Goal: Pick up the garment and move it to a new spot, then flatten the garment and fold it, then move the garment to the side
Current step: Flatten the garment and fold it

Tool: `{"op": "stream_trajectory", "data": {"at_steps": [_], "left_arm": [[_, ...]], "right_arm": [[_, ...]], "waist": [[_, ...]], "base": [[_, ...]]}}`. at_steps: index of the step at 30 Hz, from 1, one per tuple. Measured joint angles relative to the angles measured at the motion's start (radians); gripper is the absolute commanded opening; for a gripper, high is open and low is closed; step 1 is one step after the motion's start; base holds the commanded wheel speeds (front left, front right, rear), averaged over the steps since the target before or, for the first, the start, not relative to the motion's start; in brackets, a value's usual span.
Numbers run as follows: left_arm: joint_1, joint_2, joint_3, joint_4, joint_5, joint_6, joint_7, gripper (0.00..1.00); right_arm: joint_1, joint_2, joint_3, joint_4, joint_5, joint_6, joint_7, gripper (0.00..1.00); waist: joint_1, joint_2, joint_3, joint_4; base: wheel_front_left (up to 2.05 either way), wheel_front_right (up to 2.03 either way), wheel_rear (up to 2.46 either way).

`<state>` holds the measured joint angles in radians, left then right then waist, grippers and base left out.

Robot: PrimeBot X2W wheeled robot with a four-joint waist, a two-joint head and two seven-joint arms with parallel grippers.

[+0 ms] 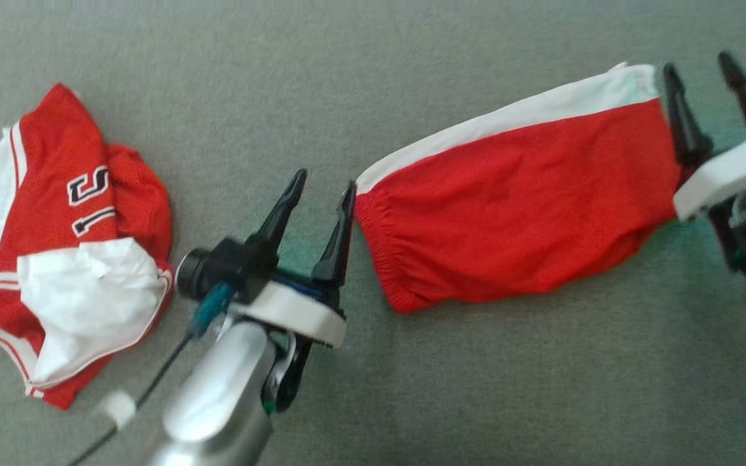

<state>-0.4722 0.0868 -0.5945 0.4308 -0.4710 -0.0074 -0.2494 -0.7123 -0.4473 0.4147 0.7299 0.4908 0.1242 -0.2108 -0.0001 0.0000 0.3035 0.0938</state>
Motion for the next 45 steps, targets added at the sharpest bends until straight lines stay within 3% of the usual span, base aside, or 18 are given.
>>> {"op": "stream_trajectory", "data": {"at_steps": [5,13,21,32,39,40,41,42,45], "left_arm": [[0.174,-0.003,0.090,-0.170,0.106,0.082,-0.003,1.00],[0.347,-0.011,0.128,-0.310,0.205,0.130,-0.007,1.00],[0.435,-0.014,0.136,-0.370,0.265,0.140,-0.007,1.00],[0.442,-0.023,0.106,-0.394,0.315,0.139,-0.007,1.00],[0.435,-0.029,0.102,-0.395,0.323,0.138,-0.007,1.00],[0.435,-0.029,0.101,-0.394,0.323,0.138,-0.007,1.00],[0.434,-0.029,0.100,-0.393,0.323,0.138,-0.007,1.00],[0.432,-0.029,0.099,-0.391,0.323,0.138,-0.007,1.00],[0.424,-0.030,0.095,-0.388,0.323,0.130,-0.007,1.00]], "right_arm": [[0.130,0.007,-0.012,-0.029,0.004,0.000,-0.020,1.00],[0.297,0.044,-0.102,-0.070,0.020,0.000,-0.033,1.00],[0.350,0.060,-0.243,-0.021,-0.011,0.000,-0.016,1.00],[0.208,0.048,-0.482,0.222,-0.168,0.000,0.083,1.00],[0.159,0.059,-0.501,0.312,-0.184,0.000,0.120,1.00],[0.147,0.060,-0.497,0.317,-0.180,0.000,0.125,0.84],[0.137,0.063,-0.491,0.319,-0.172,0.000,0.128,0.22],[0.128,0.070,-0.482,0.320,-0.161,0.000,0.134,0.00],[0.124,0.094,-0.439,0.312,-0.108,0.000,0.157,0.00]], "waist": [[-0.0001,0.0000,-0.068,-0.021],[-0.0002,0.0000,-0.147,0.011],[0.0000,0.0000,-0.168,0.124],[0.0002,0.0000,-0.108,0.237],[0.0002,0.0000,-0.060,0.261],[0.0002,0.0000,-0.056,0.261],[0.0003,0.0000,-0.053,0.259],[0.0003,0.0000,-0.052,0.257],[0.0002,0.0000,-0.053,0.244]], "base": [[0.00,0.00,0.00],[0.00,0.00,0.00],[0.00,0.00,0.00],[0.00,0.00,0.00],[0.00,0.00,0.00],[0.00,0.00,0.00],[0.00,0.00,0.00],[0.00,0.00,0.00],[0.00,0.00,0.00]]}}
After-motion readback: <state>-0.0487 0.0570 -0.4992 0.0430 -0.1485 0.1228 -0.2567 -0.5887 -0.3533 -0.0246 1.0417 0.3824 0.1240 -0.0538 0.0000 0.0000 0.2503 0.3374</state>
